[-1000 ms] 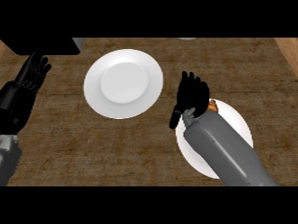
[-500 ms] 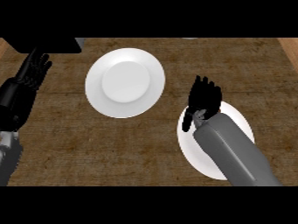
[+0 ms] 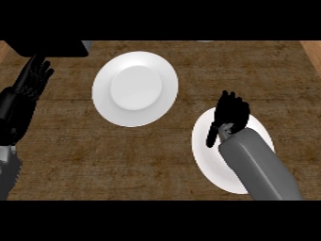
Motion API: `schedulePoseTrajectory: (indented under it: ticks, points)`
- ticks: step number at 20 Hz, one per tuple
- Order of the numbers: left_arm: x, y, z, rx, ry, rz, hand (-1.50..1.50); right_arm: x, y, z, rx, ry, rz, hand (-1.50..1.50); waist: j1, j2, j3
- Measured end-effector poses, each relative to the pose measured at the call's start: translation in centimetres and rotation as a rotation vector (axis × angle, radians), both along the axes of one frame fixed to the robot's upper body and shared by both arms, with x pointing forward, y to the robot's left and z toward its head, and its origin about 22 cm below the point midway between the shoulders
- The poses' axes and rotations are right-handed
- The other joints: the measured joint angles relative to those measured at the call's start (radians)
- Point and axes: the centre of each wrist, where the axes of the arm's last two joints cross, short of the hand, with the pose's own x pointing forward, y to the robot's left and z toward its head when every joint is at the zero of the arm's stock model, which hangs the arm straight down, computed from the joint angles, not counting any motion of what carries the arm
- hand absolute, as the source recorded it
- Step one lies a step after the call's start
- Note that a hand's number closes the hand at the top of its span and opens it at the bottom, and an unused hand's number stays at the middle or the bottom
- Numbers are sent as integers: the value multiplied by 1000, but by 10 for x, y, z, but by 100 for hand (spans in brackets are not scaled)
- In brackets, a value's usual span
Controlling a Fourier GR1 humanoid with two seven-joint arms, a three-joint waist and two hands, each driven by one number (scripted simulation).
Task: Pick the croissant from the plate and place it in the plate
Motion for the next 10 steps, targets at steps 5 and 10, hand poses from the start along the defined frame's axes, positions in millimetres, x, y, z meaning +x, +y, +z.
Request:
schedulePoseTrajectory:
  ticks: [5,10]
  points:
    - [4,-5,-3,2,-3,-1,0,-2,-3,-11,18,47,-12,-150,0,1,0]
    - [6,-4,2,-3,-1,-4,0,-6,-11,-29,-9,87,-41,-150,1,2,0]
